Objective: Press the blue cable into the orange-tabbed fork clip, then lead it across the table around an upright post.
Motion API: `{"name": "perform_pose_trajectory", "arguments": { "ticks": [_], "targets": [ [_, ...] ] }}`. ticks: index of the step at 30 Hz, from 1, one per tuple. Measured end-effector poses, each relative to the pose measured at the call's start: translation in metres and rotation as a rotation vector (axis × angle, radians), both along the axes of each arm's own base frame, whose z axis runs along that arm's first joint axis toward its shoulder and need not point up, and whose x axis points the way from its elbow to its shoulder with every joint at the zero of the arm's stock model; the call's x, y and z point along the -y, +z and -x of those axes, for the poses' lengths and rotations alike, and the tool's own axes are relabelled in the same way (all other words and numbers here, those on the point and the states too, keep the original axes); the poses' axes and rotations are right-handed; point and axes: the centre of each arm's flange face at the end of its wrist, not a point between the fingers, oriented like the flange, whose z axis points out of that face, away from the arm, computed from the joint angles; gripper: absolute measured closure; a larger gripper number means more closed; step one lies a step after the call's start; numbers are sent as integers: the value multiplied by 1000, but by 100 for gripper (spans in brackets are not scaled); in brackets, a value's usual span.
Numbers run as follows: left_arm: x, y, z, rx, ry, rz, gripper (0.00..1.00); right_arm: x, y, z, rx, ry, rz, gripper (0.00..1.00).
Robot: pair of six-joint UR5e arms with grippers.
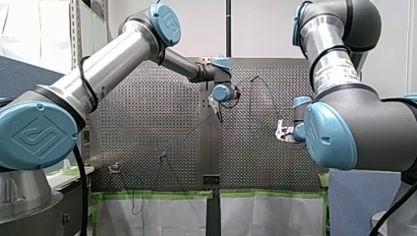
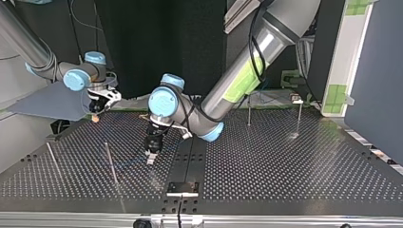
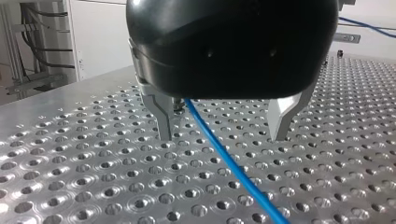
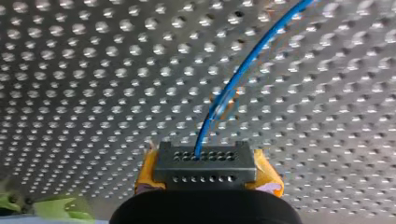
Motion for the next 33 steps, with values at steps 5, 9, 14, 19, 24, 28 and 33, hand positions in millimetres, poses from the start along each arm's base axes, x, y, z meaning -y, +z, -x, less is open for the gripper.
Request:
{"name": "perform_pose_trajectory", "arguments": {
  "ticks": [5, 9, 14, 19, 24, 28, 33],
  "targets": [
    [-1, 0, -1, -1, 9, -3, 0, 0, -25, 1, -3, -8, -19, 100],
    [-2, -1, -1, -4, 14, -8, 0, -1, -47, 4, -5, -19, -33, 100],
    [-4, -1, -2, -5, 24, -11, 0, -1, -71, 7, -7, -28, -42, 100],
    [-4, -1, -2, -5, 28, -14, 0, -1, -97, 11, -6, -37, -43, 100],
    [-5, -1, -2, -7, 37, -19, 0, -1, -125, 18, -3, -47, -44, 100],
    [-7, -2, -2, -12, 48, -30, 0, -1, -142, 25, 2, -57, -42, 100],
    [-8, -3, -2, -16, 54, -38, 0, 3, -165, 34, 1, -70, -33, 100]
  ]
}}
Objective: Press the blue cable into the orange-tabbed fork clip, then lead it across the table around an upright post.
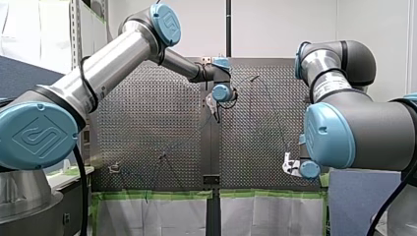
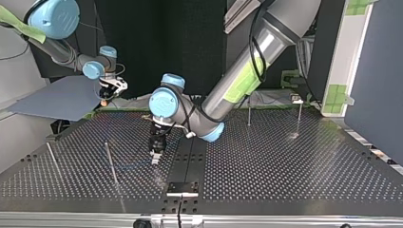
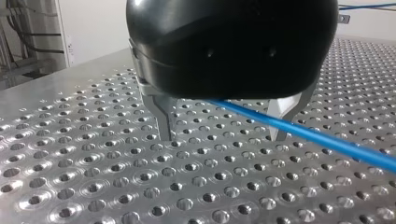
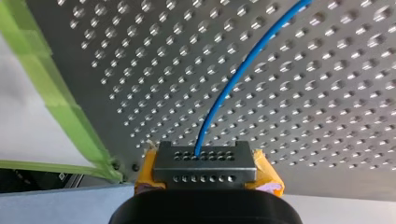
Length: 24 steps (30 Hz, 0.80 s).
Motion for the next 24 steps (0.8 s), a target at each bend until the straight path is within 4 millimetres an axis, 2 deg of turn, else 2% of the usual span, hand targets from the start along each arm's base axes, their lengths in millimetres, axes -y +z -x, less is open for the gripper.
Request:
{"name": "perform_pose_trajectory", "arguments": {
  "ticks": [5, 14, 24],
  "targets": [
    [-1, -1, 0, -6, 8, -9, 0, -5, -24, 4, -3, -6, -23, 100],
    [-3, -3, 3, -24, 14, -41, 0, -1, -61, 19, -2, -22, -37, 100],
    [-5, -8, 7, -51, 24, -87, 0, -19, -113, 25, -3, -25, -103, 100]
  ]
}}
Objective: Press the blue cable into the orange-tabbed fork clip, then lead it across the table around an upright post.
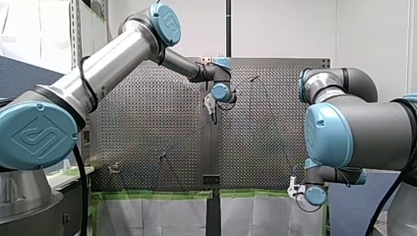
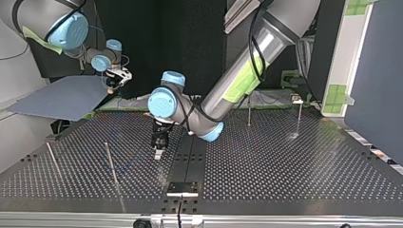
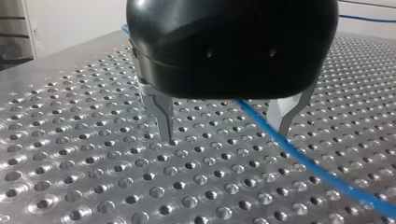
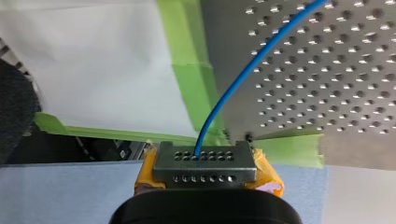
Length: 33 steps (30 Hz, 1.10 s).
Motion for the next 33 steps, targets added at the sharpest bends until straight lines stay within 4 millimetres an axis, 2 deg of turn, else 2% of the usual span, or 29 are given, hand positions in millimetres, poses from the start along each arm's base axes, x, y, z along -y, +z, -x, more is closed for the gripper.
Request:
{"name": "perform_pose_trajectory", "arguments": {
  "ticks": [6, 17, 28, 33],
  "targets": [
    [-1, -2, 3, -17, 0, -14, 0, -2, -7, 1, 3, 3, -9, 100],
    [-3, -5, 5, -45, 8, -34, 0, -2, -7, 1, 6, 5, -10, 100],
    [-25, -12, 1, -133, 76, -31, 0, 0, -7, 3, 5, 3, -14, 100],
    [-27, -16, 4, -180, 67, -16, 0, 0, -7, 3, 6, 3, -15, 100]
  ]
}}
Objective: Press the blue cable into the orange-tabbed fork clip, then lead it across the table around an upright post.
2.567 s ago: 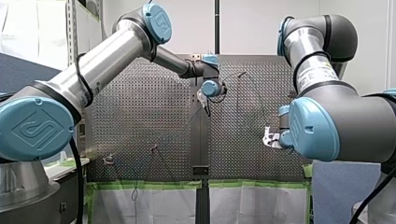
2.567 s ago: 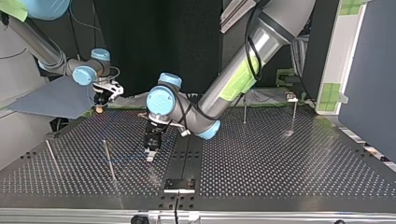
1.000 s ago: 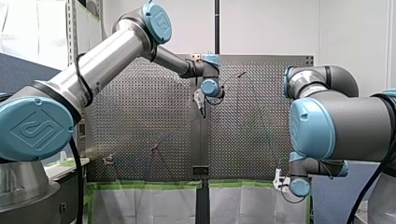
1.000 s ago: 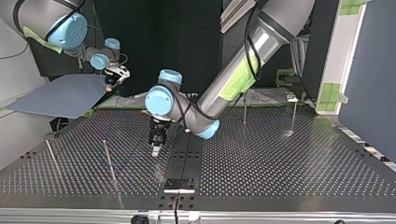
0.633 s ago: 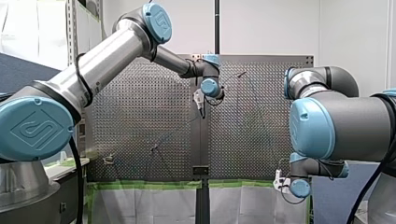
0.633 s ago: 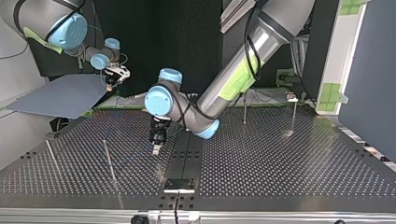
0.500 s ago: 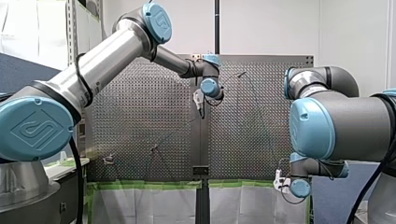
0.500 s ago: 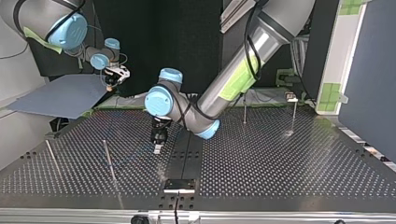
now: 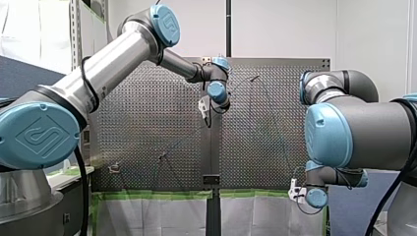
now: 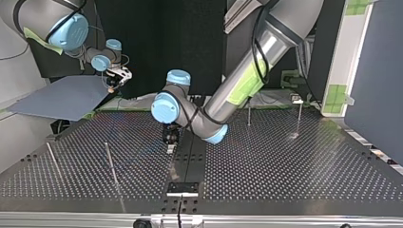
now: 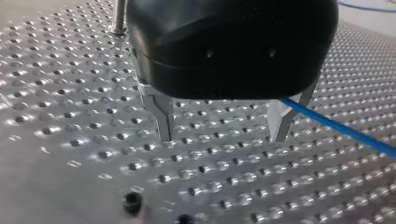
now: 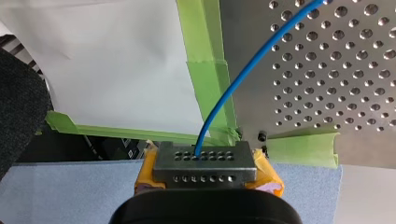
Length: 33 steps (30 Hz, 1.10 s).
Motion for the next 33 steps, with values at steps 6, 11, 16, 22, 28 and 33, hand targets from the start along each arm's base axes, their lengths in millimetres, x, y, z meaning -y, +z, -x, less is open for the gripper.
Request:
{"name": "perform_pose_trajectory", "arguments": {
  "ticks": [6, 11, 16, 22, 28, 33],
  "targets": [
    [-4, -4, 5, -53, 8, 13, 0, 0, 0, 1, 1, -2, 0, 100],
    [-11, -6, 5, -90, 33, 14, 0, 1, 0, 1, 5, -1, 0, 100],
    [-16, -6, 9, -125, 39, -2, 0, 1, 0, 1, 7, 4, 0, 100],
    [-20, 5, 16, -155, 24, -17, 0, 0, 0, 1, 8, 5, -1, 100],
    [-23, 14, 24, -187, 7, -34, 0, 0, -1, 1, 8, 5, -2, 100],
    [-20, 20, 30, -197, -15, -38, 0, 0, -1, 1, 9, 6, -2, 100]
  ]
}}
